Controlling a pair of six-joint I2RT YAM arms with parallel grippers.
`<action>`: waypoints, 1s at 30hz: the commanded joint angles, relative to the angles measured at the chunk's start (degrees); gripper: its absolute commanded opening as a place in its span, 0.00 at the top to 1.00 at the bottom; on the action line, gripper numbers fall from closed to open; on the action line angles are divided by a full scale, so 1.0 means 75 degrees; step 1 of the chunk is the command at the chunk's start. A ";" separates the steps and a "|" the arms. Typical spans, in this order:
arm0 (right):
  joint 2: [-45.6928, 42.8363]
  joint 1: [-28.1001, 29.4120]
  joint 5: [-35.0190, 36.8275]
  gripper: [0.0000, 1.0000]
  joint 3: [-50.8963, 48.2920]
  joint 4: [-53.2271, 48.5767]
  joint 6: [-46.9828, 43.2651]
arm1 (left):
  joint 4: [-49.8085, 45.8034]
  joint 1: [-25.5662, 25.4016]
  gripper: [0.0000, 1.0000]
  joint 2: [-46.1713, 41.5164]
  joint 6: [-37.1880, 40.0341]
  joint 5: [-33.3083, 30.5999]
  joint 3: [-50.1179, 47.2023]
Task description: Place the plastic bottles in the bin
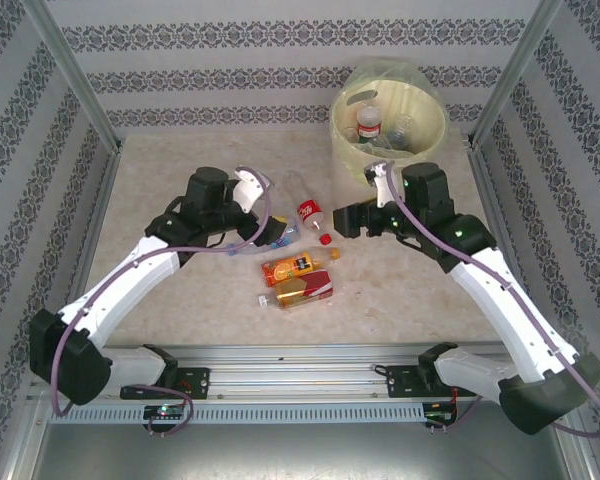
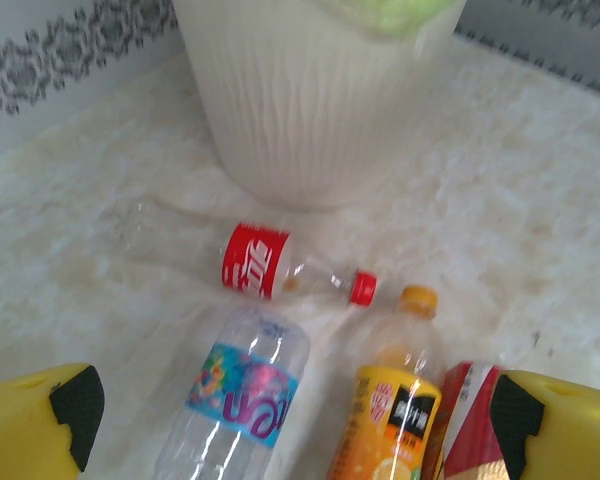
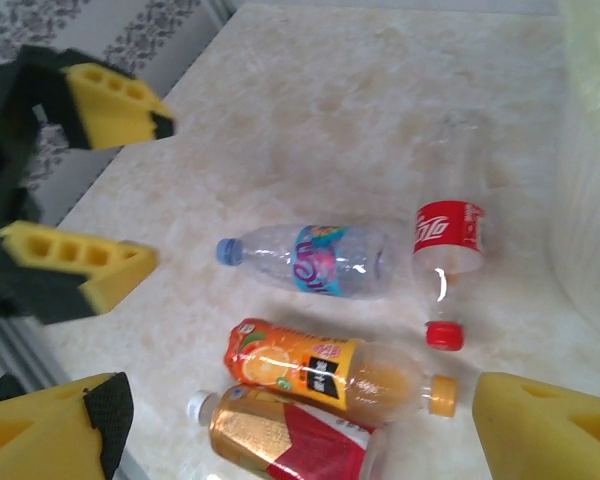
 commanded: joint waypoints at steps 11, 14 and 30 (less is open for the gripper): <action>-0.0725 0.0029 -0.1096 0.02 -0.1346 0.1079 0.0470 | -0.2834 0.0410 0.01 0.2582 0.1331 -0.0867 0.1576; -0.0716 -0.0001 -0.1098 0.02 -0.1378 0.1138 0.0468 | -0.2925 0.0457 0.01 0.2971 0.1486 -0.1043 0.1655; -0.0647 -0.0133 -0.0926 0.02 -0.1430 0.1092 0.0429 | -0.2158 0.0694 0.06 0.4320 0.1377 -0.1149 0.1702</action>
